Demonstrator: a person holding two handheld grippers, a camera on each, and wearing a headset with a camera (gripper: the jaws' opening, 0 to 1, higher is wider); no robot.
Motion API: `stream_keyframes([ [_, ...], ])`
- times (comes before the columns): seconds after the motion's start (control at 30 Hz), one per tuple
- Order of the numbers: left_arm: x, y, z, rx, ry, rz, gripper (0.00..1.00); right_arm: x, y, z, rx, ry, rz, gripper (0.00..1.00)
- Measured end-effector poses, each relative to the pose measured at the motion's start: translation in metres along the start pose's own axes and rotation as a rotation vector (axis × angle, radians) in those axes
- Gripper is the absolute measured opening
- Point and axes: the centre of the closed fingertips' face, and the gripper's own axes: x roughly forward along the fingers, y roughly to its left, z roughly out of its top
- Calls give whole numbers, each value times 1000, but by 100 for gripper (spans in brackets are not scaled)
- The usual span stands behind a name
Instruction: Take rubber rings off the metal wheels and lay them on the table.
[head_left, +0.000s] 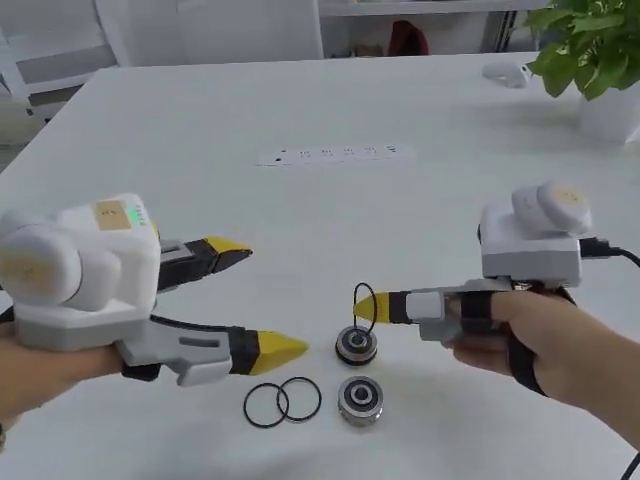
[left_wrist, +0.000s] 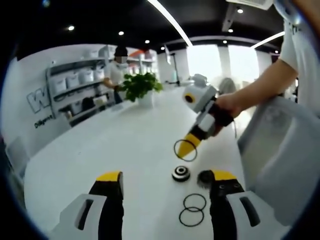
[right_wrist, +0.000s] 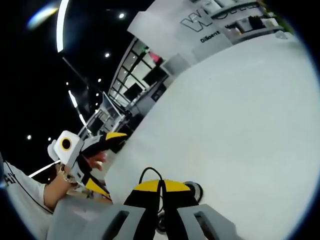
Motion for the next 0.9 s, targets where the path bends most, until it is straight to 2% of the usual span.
stream_keyframes([
  [0.13,-4,-4,-8,-4,23,-3,73,4,2,-5,-11,23,2,0],
  [0.33,-10,-9,-11,-2,26,-8,79,9,6,-12,-23,44,8,0],
  [0.47,-12,-16,-12,0,32,-26,82,13,8,-20,-57,82,2,0],
  [0.67,-17,-27,-24,-7,69,-55,82,18,6,-28,-96,118,-10,0],
  [0.9,-19,-36,-38,-10,116,-91,82,20,-1,-32,-153,138,-55,0],
])
